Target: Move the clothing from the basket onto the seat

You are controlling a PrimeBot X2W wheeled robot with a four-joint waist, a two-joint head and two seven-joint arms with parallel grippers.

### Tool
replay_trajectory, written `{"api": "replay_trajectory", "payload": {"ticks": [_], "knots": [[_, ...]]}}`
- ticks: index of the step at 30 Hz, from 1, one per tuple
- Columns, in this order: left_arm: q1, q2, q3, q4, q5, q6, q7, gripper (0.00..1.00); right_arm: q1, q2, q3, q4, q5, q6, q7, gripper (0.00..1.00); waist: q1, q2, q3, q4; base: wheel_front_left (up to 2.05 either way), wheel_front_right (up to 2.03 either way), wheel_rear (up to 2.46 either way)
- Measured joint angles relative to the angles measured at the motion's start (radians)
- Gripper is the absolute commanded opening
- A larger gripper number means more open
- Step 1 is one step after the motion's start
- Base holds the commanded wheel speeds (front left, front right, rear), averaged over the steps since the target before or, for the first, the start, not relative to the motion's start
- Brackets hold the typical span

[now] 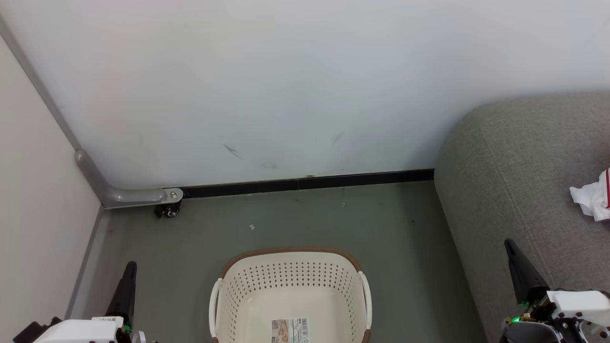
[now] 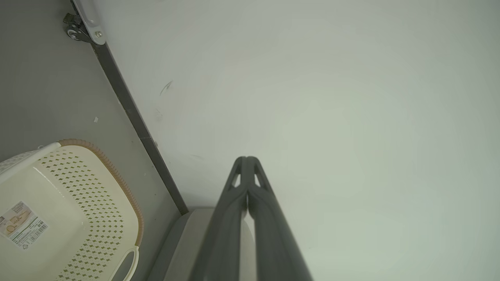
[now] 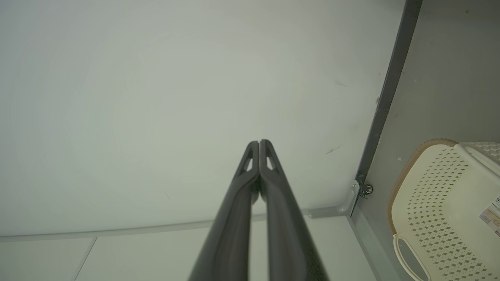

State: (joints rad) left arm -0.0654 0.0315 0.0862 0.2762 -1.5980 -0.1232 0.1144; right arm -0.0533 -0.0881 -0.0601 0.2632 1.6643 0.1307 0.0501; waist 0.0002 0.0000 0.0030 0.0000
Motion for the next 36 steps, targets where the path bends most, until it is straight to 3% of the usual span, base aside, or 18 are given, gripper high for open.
{"api": "replay_trajectory", "payload": {"ticks": [36], "knots": [[0.000,0.000,0.000,-0.001,0.000,0.000,0.000,0.00,-0.002,0.004,-0.008,0.000,-0.001,0.000,0.002,0.00,0.0000,0.0000,0.000,0.000,0.00,0.00,0.00]]}}
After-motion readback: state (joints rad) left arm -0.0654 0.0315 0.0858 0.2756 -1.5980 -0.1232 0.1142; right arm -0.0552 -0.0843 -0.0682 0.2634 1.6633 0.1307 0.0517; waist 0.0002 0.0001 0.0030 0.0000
